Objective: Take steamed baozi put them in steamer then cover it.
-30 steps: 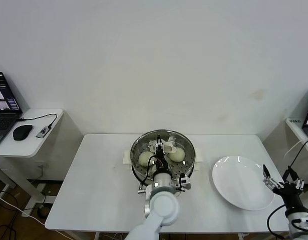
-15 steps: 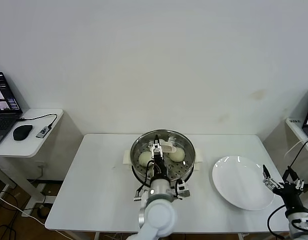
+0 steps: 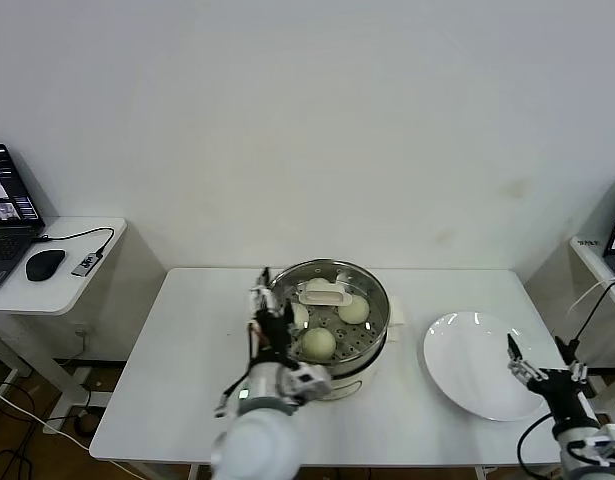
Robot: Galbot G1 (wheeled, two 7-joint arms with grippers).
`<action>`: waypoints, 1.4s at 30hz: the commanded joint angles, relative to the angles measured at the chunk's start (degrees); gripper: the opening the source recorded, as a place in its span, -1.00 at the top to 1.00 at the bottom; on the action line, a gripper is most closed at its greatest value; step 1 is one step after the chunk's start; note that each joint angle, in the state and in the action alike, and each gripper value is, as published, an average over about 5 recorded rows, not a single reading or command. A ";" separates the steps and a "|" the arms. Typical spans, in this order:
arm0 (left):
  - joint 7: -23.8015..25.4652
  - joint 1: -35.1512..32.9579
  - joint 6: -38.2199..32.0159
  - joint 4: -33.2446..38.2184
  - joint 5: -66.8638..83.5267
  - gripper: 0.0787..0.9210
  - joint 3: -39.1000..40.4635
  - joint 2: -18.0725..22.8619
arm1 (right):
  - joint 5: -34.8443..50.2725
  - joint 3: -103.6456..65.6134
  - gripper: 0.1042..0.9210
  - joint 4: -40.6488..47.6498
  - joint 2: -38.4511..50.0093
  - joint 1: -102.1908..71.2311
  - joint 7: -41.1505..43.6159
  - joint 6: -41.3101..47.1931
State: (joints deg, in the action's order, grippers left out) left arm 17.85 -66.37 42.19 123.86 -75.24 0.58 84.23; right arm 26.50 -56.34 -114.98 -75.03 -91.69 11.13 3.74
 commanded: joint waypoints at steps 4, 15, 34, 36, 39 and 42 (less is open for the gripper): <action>-17.04 -14.88 -26.91 2.24 60.23 -0.77 -32.08 -4.49 | 0.36 9.02 -0.76 -0.35 0.30 -3.23 -3.24 -1.05; -14.78 -25.99 -32.83 -2.54 75.10 -0.77 -37.80 -4.23 | -3.05 10.28 -0.76 0.62 0.27 -3.08 -6.18 -0.47; -14.25 -27.05 -30.83 -2.56 73.29 -0.77 -36.89 -3.38 | -5.11 10.24 -0.76 1.44 1.29 -2.79 -6.09 -0.59; -14.05 -27.17 -30.88 -2.65 72.78 -0.77 -36.68 -3.40 | -5.41 10.07 -0.76 1.32 1.22 -2.58 -6.08 -0.41; -13.75 -27.24 -30.91 -2.67 72.42 -0.77 -36.50 -3.48 | -5.50 10.01 -0.76 0.60 1.25 -2.51 -6.09 0.24; -13.49 -27.11 -30.86 -2.70 72.38 -0.77 -36.54 -3.40 | -5.87 9.92 -0.76 -0.06 1.10 -2.46 -6.12 0.71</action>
State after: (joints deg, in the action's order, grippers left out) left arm 4.25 -92.50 12.92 121.46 -4.36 -34.97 80.75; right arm 21.95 -46.43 -114.16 -73.76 -94.34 5.39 3.64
